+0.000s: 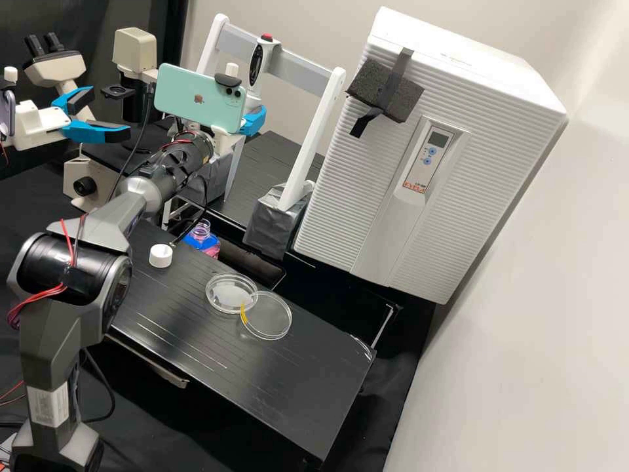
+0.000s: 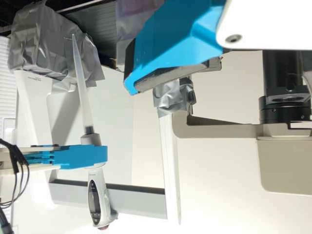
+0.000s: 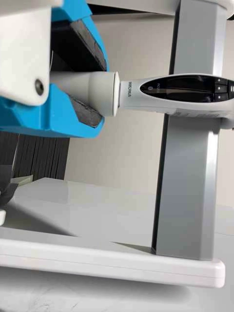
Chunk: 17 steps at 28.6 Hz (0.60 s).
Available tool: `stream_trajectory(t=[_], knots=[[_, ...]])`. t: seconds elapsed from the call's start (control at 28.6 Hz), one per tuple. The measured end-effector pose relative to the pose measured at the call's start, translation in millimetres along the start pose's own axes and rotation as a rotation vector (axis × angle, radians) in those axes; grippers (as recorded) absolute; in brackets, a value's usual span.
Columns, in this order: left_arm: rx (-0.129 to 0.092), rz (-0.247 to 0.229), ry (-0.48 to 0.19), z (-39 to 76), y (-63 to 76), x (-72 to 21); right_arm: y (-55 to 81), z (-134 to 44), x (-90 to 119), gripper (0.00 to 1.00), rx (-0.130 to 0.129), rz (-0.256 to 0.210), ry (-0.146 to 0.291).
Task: Use the pipette
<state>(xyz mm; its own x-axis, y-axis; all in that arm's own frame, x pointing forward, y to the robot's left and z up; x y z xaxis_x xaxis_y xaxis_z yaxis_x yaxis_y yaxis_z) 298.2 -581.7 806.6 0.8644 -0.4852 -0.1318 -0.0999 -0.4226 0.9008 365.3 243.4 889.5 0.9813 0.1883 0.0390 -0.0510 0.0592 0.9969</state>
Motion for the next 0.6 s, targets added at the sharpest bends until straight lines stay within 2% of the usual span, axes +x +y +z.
stream_trajectory(t=[0.28, 0.35, 0.39, 0.46, 0.6], knots=[[0.000, -0.001, 0.000, -0.1, -0.3, -0.2, 11.3, -7.5, -6, 0.00, 0.016, 0.024, 0.021], [0.000, -0.001, 0.000, -0.1, -0.3, -0.2, 16.2, -10.6, -8, 0.00, 0.041, 0.037, 0.030], [0.000, -0.001, 0.000, -0.1, -0.3, -0.2, 18.4, -12.0, -10, 0.00, 0.072, 0.041, 0.035], [-0.001, -0.006, 0.002, -0.3, -1.7, -1.3, 21.4, -13.7, -13, 0.00, 0.101, 0.045, 0.043], [0.000, -0.020, -0.002, 0.3, -5.0, -3.2, 19.7, -9.4, -25, 0.00, 0.138, 0.071, 0.052]])
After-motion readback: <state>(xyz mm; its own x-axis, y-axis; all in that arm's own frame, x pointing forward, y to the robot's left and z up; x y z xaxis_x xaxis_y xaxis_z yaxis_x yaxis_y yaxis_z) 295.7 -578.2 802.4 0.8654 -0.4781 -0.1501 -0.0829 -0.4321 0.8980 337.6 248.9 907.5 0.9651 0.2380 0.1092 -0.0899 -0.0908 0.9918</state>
